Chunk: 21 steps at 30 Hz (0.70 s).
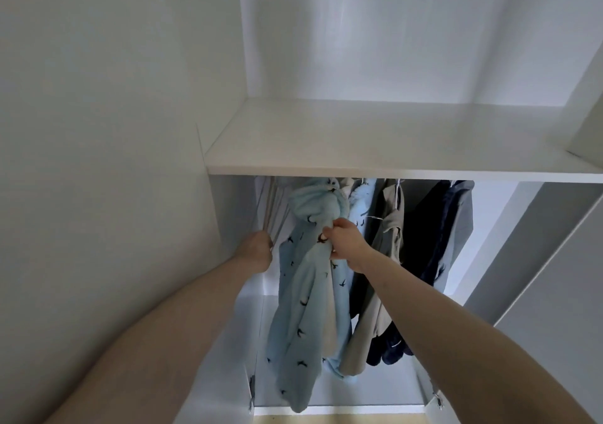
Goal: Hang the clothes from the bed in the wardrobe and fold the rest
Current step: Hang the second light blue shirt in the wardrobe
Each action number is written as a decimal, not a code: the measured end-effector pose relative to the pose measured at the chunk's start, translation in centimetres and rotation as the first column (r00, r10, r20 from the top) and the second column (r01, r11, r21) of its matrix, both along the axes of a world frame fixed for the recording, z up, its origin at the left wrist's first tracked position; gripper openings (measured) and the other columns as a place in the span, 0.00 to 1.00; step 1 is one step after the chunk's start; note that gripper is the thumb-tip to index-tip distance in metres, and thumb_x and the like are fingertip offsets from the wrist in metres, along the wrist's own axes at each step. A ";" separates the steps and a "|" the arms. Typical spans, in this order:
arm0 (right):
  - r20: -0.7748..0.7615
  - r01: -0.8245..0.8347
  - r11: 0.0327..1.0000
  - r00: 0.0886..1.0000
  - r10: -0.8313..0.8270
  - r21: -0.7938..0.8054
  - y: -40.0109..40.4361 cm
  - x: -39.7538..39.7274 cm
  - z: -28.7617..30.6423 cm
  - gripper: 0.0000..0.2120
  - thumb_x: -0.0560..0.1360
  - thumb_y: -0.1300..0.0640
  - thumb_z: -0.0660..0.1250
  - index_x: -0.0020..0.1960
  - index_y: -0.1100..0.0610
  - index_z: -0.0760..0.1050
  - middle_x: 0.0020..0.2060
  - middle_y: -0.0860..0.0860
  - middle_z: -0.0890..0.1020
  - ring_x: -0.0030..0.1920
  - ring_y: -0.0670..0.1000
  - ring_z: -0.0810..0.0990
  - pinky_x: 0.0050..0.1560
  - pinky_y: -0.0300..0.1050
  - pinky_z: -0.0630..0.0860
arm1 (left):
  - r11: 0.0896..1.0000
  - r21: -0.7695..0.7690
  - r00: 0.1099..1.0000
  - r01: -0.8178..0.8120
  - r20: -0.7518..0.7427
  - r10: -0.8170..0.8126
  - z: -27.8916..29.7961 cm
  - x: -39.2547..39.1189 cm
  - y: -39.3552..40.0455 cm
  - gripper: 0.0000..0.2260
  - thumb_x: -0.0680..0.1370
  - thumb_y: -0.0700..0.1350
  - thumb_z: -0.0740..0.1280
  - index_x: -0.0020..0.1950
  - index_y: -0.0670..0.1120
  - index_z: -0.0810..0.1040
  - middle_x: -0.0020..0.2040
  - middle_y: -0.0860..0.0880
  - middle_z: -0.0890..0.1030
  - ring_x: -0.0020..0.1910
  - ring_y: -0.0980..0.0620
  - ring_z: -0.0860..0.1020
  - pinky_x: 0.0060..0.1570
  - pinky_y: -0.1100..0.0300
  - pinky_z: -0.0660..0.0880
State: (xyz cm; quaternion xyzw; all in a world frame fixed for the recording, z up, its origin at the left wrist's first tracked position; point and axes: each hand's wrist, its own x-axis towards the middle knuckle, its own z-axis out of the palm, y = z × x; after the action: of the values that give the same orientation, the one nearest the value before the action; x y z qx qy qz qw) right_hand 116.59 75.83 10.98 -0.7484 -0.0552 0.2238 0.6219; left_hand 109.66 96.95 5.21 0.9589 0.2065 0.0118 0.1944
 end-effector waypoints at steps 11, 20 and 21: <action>0.157 0.006 0.987 0.987 0.020 -0.161 1.8 1.3 -5.1 0.06 0.82 0.61 0.61 0.58 0.62 0.73 0.48 0.57 0.78 0.46 0.54 0.80 0.33 0.44 0.79 | 0.998 -0.056 0.995 0.025 0.098 -0.019 -2.3 1.2 0.3 0.17 0.83 0.38 0.61 0.71 0.41 0.78 0.69 0.41 0.78 0.66 0.44 0.78 0.64 0.62 0.72; 0.276 0.022 0.985 0.961 0.027 -0.170 1.4 2.4 -7.4 0.06 0.82 0.61 0.62 0.46 0.55 0.71 0.37 0.49 0.78 0.38 0.49 0.77 0.36 0.41 0.75 | 0.992 -0.126 0.992 0.016 0.124 0.000 -3.0 1.8 0.0 0.15 0.82 0.38 0.63 0.68 0.43 0.80 0.67 0.43 0.80 0.63 0.44 0.79 0.65 0.55 0.75; 0.277 0.030 0.988 0.961 0.014 -0.155 1.4 2.3 -7.8 0.06 0.82 0.61 0.62 0.46 0.55 0.72 0.36 0.49 0.78 0.38 0.49 0.78 0.36 0.41 0.75 | 0.991 -0.130 0.992 0.017 0.129 0.000 -3.1 1.8 0.0 0.15 0.82 0.38 0.63 0.68 0.42 0.81 0.66 0.42 0.80 0.63 0.44 0.80 0.65 0.56 0.75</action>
State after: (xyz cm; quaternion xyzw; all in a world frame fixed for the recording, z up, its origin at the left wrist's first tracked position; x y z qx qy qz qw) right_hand 118.88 77.20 3.15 -0.8193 -0.1208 0.1182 0.5480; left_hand 111.50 96.96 2.16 0.9421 0.1899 0.0590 0.2699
